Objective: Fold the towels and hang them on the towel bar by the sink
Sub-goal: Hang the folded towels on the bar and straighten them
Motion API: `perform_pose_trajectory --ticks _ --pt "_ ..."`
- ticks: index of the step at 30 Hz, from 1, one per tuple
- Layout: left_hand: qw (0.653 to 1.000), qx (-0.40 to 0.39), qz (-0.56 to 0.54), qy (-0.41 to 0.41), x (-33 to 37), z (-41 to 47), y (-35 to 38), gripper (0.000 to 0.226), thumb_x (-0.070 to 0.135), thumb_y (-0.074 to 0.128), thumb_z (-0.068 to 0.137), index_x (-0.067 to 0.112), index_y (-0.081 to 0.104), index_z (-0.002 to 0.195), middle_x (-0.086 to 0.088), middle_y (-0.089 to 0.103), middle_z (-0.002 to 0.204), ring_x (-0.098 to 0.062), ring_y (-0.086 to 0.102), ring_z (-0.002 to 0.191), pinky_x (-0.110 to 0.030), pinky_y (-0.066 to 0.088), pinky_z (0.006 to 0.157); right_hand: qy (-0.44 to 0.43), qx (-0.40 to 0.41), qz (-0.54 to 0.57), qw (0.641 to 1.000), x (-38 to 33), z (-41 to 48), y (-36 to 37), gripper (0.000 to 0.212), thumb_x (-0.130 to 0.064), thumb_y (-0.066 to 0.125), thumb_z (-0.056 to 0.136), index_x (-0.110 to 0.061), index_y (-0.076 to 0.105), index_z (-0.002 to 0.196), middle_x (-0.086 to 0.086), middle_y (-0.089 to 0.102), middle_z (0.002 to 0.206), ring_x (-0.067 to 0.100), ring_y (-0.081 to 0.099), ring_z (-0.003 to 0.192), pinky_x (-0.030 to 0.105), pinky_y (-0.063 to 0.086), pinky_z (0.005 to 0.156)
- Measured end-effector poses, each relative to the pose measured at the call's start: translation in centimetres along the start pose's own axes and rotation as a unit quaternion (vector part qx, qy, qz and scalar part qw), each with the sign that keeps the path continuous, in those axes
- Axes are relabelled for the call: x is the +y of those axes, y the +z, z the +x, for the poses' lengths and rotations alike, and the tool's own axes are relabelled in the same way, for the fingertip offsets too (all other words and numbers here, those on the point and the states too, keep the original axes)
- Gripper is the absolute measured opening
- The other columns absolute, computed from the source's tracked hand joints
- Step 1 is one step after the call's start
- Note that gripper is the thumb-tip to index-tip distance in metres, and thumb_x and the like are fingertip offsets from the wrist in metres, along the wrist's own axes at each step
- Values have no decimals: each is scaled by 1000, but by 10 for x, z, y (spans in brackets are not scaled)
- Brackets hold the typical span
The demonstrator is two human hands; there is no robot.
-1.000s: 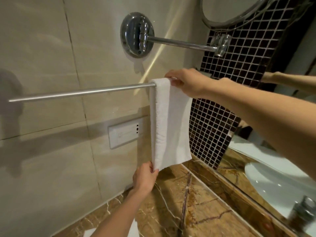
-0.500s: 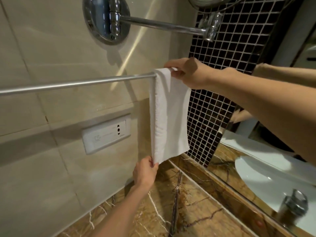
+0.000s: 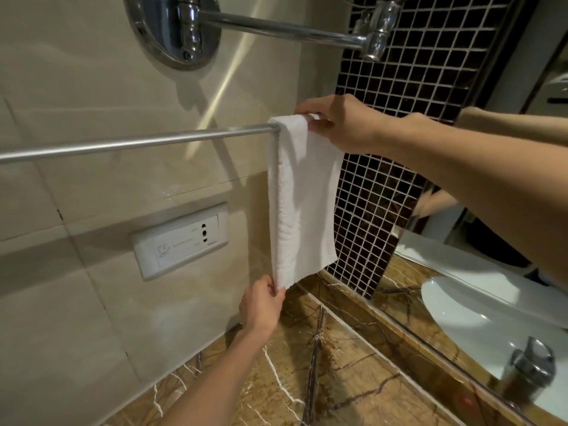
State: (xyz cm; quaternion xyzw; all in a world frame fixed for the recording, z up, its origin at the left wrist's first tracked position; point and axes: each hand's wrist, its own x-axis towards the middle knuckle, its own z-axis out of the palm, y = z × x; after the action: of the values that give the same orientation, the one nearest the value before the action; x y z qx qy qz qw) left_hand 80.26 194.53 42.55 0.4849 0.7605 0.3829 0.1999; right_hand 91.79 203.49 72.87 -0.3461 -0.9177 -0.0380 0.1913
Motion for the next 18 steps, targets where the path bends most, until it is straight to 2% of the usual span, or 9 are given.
perform_pose_trajectory --ticks 6,10,16,18 --pt "1000 5 5 -2 -2 1 -1 17 34 66 87 19 59 82 5 67 75 -13 61 68 -25 44 59 0 3 4 1000 0 -1 1 27 -19 42 101 -17 58 123 4 61 119 15 54 102 25 41 82" --pt "1000 13 3 1 -3 -1 -1 16 34 67 86 20 61 89 5 69 82 -12 61 71 -25 47 63 7 0 3 1000 -2 -2 0 26 -19 42 101 -17 58 122 5 62 119 20 56 106 30 45 86" --pt "1000 20 -6 7 -6 -5 -9 33 34 67 87 18 60 116 4 70 107 -15 66 94 -34 54 82 11 -3 8 1000 -8 -6 -2 30 -19 44 100 -17 55 129 4 59 127 14 52 110 24 40 86" --pt "1000 24 -12 11 -7 -8 -14 38 35 66 88 19 59 121 4 69 112 -15 65 98 -34 53 87 14 -8 7 1000 -11 -9 -4 35 -16 46 99 -16 51 134 5 54 135 17 50 120 24 38 93"
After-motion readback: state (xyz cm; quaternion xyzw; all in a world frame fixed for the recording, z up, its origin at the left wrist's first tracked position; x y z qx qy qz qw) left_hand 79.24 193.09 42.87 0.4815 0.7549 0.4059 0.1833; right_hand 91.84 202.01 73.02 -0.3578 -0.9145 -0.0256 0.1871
